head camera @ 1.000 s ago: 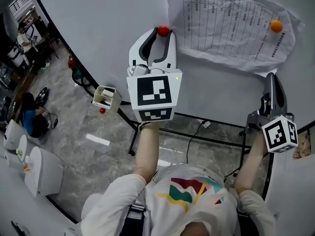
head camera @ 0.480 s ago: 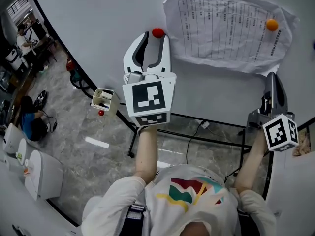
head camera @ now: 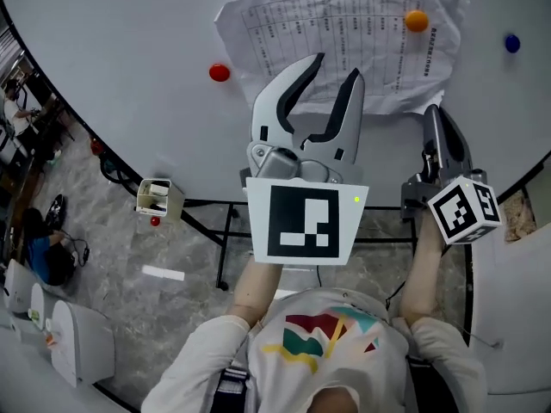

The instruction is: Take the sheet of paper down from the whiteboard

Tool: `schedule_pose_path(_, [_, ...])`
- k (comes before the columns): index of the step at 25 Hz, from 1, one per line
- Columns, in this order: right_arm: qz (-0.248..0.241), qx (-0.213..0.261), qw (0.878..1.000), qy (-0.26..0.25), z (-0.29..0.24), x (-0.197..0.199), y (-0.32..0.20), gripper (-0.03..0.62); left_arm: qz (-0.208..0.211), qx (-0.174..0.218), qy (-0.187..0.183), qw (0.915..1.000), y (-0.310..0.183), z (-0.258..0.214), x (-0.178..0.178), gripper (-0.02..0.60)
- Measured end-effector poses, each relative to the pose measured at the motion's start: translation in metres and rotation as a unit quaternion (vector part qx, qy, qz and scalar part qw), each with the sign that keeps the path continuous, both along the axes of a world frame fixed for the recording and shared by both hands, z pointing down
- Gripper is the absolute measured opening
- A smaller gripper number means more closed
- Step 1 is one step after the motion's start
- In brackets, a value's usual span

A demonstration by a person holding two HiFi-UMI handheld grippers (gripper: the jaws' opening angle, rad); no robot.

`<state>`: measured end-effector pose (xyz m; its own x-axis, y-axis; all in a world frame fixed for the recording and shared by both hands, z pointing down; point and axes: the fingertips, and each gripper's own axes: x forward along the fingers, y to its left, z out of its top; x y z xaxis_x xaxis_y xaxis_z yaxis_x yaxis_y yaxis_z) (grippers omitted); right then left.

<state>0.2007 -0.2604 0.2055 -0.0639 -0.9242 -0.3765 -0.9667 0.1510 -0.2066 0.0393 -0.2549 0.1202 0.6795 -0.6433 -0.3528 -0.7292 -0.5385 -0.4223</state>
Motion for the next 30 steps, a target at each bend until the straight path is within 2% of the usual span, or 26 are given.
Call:
schedule_pose_path(7, [-0.008,0.0,1.0,0.005,-0.003,0.0,0.006,0.015,-0.004,0.05,-0.048,0.9976,0.001,-0.029,0.068,0.182])
schedule_pose_path(13, [-0.029,-0.003,1.0,0.009,-0.003,-0.001,0.006,0.015,-0.065,0.073,-0.083,0.9917,-0.005,-0.036,0.099,0.181])
schedule_pose_path(19, [-0.047,-0.015,0.998,0.023,-0.002,0.002,0.009,0.015,-0.117,0.088,-0.092,0.985,-0.009,-0.048,0.112,0.181])
schedule_pose_path(24, [-0.056,-0.018,0.998,0.028,-0.003,0.01,0.011,0.015,-0.11,0.065,-0.103,0.9865,-0.01,-0.053,0.115,0.166])
schedule_pose_path(30, [-0.061,-0.007,0.997,0.036,-0.01,0.016,0.011,0.015,-0.12,0.065,-0.112,0.9843,-0.012,-0.064,0.118,0.164])
